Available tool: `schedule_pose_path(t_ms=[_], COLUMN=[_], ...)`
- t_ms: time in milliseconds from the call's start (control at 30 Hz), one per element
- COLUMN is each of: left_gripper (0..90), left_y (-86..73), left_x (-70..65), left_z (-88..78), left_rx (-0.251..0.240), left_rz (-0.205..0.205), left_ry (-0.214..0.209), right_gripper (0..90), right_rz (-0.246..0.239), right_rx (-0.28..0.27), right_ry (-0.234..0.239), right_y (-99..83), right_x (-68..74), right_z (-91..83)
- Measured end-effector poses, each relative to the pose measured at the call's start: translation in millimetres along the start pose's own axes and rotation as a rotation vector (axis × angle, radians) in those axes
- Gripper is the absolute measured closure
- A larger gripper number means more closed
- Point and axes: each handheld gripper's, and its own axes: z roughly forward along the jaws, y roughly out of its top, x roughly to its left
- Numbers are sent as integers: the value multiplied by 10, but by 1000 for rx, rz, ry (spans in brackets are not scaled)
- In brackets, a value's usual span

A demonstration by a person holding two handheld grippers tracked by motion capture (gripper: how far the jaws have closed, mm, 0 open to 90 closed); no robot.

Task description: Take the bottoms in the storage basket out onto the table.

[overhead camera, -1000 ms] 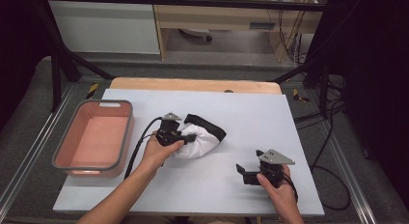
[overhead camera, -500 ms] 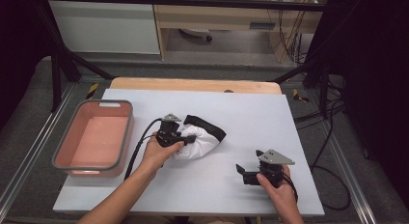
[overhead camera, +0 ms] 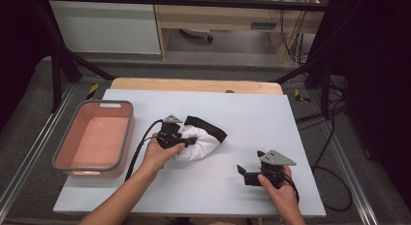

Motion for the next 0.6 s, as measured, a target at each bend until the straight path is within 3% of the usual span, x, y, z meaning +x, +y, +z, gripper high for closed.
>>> schedule_pose_path(t_ms=[300,600], left_gripper=[554,360], left_y=[-30,-46], left_x=[1,-29], left_z=[8,16], left_rx=[-13,-21], left_rz=[9,39], left_ry=[24,45], right_gripper=[56,56], right_rz=[-1,-2], right_rx=[-1,1], right_ry=[-1,0], right_y=[0,0], right_x=[-1,2], right_z=[0,2])
